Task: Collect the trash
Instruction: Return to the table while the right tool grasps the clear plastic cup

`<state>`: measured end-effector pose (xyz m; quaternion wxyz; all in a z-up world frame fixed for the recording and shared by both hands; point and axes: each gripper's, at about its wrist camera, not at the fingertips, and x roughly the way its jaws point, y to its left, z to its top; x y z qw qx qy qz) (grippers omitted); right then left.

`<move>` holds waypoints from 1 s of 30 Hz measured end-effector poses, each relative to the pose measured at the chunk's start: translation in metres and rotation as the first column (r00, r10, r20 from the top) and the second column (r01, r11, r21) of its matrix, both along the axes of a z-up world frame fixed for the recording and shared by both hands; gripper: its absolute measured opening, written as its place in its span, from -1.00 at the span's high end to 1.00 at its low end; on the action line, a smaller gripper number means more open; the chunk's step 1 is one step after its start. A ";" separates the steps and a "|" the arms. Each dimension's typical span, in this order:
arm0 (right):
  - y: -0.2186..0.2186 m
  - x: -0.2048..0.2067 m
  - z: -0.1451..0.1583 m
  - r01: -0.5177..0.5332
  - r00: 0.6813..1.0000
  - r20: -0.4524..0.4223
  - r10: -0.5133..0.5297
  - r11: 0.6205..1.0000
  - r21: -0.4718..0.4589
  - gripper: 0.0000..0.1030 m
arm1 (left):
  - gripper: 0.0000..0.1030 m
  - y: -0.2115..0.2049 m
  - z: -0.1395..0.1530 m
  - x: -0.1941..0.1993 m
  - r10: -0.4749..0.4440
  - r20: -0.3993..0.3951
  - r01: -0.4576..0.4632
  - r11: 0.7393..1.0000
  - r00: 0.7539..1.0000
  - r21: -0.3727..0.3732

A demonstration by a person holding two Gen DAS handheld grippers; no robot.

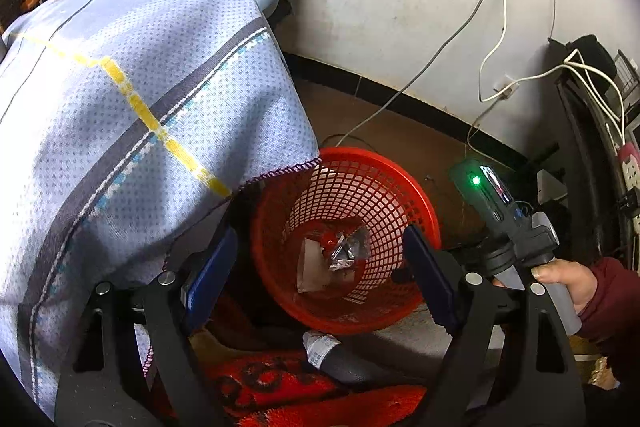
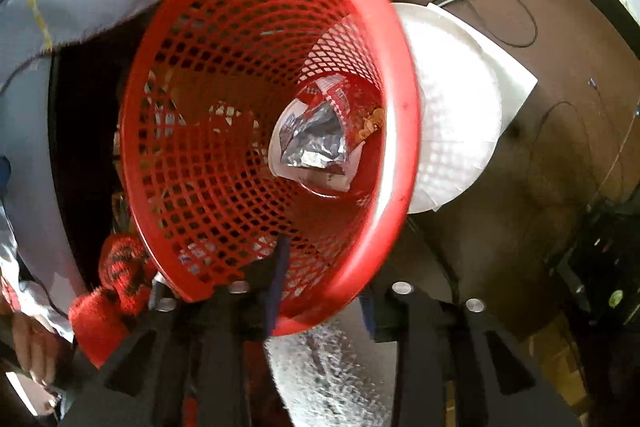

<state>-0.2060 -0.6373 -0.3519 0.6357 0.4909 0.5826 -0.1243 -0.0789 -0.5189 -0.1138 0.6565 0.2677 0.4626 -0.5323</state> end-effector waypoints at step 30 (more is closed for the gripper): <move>0.124 0.096 0.310 0.137 0.752 0.520 0.406 0.675 -0.725 -0.89 | -0.87 0.250 0.113 0.104 0.587 0.129 -0.526 0.787 0.799 -0.323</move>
